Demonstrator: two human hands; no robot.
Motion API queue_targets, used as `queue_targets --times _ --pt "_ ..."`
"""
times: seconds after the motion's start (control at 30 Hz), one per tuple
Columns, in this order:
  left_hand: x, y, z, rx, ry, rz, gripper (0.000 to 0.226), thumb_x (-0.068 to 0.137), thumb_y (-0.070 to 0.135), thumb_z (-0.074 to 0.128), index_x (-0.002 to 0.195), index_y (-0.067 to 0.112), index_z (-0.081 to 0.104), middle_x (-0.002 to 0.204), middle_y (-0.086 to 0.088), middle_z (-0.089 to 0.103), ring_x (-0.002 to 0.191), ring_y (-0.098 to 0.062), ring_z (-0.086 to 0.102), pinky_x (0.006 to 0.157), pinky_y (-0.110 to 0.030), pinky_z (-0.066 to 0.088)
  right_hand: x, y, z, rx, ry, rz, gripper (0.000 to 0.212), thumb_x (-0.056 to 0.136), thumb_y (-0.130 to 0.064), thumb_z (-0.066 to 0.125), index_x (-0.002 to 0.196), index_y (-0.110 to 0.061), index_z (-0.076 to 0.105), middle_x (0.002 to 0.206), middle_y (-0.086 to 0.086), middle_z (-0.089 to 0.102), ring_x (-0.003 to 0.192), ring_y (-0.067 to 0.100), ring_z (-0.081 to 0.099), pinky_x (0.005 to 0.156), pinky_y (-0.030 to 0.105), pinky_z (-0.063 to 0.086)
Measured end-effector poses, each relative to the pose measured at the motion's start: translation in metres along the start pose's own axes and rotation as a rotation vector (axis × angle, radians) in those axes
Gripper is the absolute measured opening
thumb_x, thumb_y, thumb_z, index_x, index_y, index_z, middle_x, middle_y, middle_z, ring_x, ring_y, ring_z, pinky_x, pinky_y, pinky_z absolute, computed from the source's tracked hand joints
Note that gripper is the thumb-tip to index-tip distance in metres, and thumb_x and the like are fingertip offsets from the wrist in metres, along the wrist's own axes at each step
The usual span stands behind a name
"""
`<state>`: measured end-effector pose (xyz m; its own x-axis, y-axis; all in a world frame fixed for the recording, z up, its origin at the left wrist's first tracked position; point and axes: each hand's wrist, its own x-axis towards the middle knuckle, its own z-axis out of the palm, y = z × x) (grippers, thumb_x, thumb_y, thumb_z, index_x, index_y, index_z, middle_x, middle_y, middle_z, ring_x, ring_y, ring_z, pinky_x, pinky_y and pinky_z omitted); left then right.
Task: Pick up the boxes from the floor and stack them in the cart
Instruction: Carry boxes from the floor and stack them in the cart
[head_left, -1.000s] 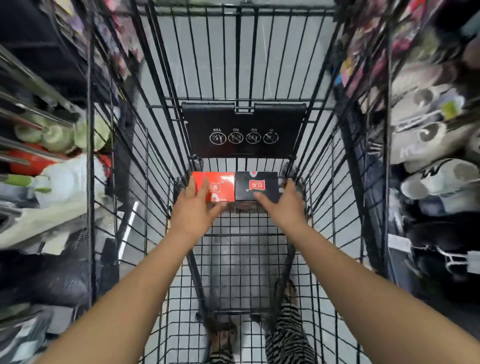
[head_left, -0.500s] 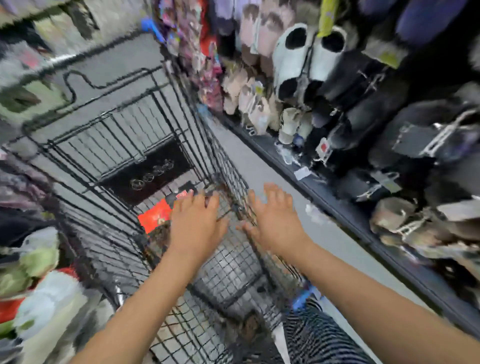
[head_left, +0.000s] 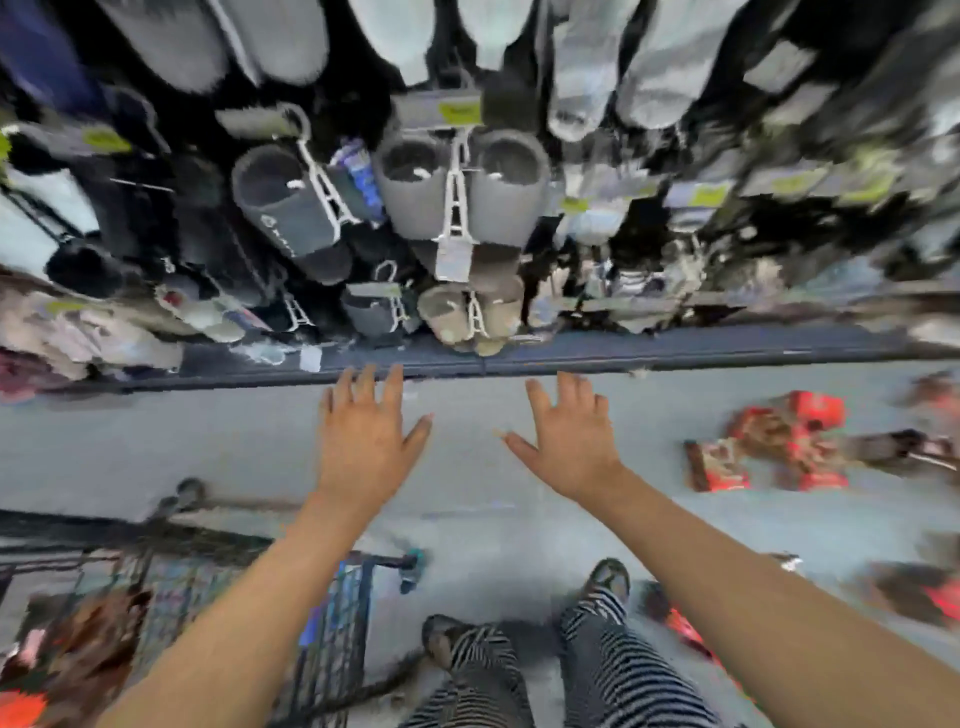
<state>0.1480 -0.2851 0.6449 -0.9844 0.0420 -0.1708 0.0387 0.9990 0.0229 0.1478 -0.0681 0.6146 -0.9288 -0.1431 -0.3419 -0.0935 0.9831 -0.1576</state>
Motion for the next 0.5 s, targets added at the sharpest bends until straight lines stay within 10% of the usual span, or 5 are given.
queue_targets --times 0.5 --pt "0.065 0.348 0.135 0.275 -0.277 0.601 0.074 0.094 0.060 0.035 0.152 0.018 0.017 0.155 -0.013 0.025 0.142 -0.031 0.022 0.114 -0.047 0.020 -0.134 0.334 0.122 0.500 -0.126 0.898 0.072 0.089 -0.059 0.050 0.143 -0.014 0.033 0.149 0.022 0.028 0.136 0.038 0.027 0.106 0.043 0.030"
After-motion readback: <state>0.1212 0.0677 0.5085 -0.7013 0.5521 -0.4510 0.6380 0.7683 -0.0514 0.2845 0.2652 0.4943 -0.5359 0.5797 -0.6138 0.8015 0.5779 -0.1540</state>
